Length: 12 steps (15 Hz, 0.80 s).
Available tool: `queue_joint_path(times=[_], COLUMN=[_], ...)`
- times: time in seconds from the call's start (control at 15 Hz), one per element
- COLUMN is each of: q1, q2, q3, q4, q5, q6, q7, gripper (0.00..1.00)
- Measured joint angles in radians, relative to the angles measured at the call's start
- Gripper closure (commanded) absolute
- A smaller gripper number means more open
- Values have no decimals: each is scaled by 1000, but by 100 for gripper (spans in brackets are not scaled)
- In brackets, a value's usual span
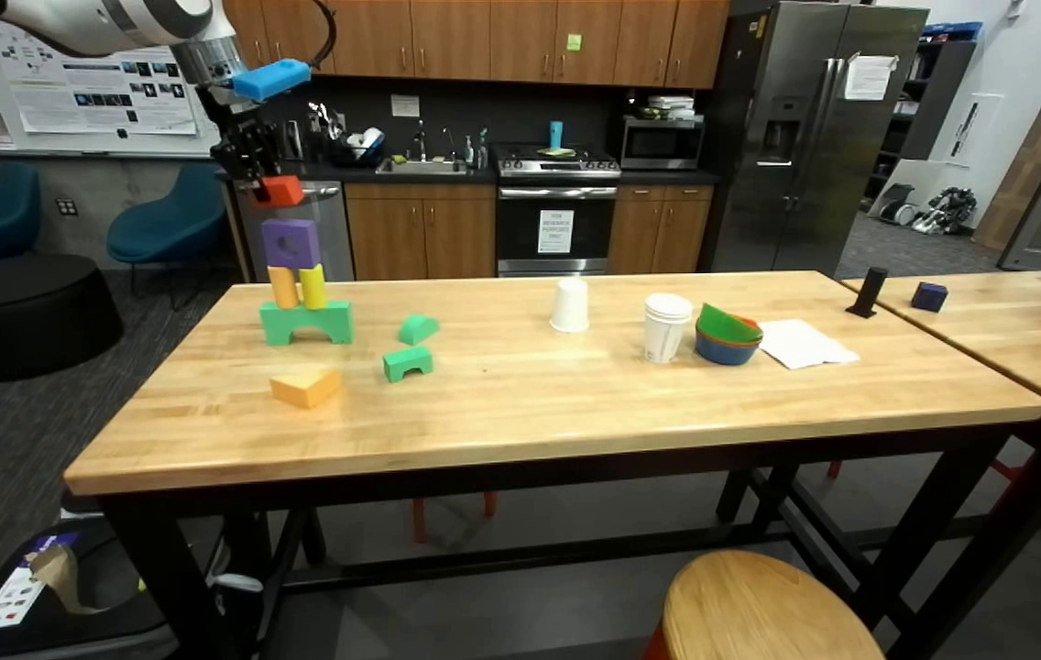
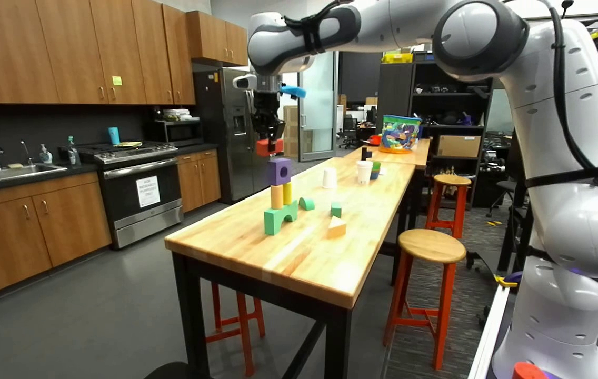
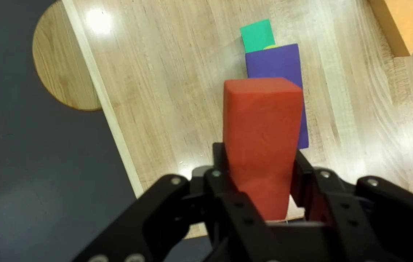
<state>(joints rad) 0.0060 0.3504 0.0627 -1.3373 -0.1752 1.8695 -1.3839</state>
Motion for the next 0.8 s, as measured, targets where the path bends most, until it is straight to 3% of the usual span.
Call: queue_joint_path(times=[0.8], q1=[-8], q2=[21], q3=[-1], q4=[119], q5=[4], q6=[-31], q7=[1], gripper=[84])
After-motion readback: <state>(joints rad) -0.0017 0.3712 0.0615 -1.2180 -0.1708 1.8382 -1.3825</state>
